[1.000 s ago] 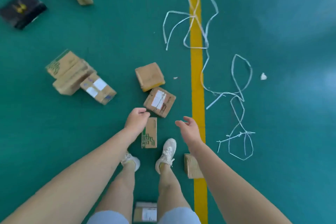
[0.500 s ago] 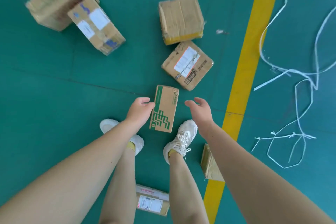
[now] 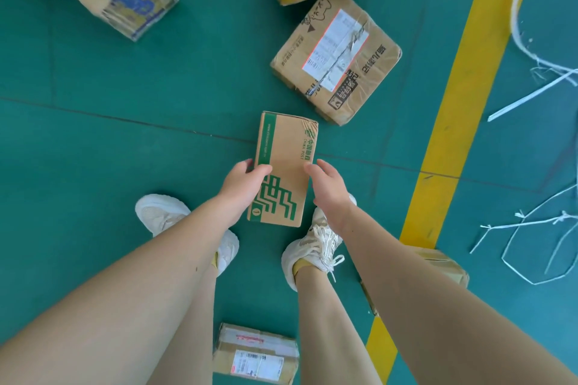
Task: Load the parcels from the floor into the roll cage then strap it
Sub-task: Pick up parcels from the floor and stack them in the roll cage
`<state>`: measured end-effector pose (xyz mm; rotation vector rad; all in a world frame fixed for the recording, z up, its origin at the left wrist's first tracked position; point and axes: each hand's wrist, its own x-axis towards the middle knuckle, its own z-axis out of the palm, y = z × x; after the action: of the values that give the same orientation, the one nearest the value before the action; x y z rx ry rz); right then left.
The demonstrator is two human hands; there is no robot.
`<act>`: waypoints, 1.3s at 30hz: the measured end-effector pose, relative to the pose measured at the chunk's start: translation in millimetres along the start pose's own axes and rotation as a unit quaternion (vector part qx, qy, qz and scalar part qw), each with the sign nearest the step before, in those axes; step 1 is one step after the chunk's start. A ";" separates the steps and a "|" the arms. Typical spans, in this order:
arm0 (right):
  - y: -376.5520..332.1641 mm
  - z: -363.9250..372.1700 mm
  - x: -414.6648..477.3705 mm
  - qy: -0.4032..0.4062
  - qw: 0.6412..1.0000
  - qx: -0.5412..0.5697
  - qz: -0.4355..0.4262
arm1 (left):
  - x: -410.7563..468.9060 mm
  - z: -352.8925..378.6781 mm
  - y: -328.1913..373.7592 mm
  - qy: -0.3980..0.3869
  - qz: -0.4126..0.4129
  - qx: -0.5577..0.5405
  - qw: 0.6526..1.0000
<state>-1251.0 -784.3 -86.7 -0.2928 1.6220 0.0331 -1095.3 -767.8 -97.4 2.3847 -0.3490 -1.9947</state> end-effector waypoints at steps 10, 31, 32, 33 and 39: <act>-29.3 14.4 -44.6 0.011 1.000 0.007 -0.018 | -52.1 -15.5 16.5 0.018 0.005 -0.073 0.997; -260.9 142.4 -412.8 -0.027 0.980 -0.042 -0.194 | -377.1 -279.9 154.1 0.038 0.105 -0.246 0.963; -267.8 151.8 -430.8 -0.031 0.979 -0.054 -0.195 | -393.3 -293.7 156.8 0.042 0.114 -0.252 0.960; -274.0 160.7 -447.1 -0.036 0.978 -0.066 -0.194 | -408.8 -307.2 159.2 0.048 0.120 -0.256 0.958; -310.5 216.7 -541.8 -0.047 0.967 -0.119 -0.221 | -490.9 -386.8 165.1 0.075 0.163 -0.279 0.943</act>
<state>-951.0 -949.9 478.5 -0.8215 1.4283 -0.0973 -825.1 -892.4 476.4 1.9518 -0.1351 -1.5019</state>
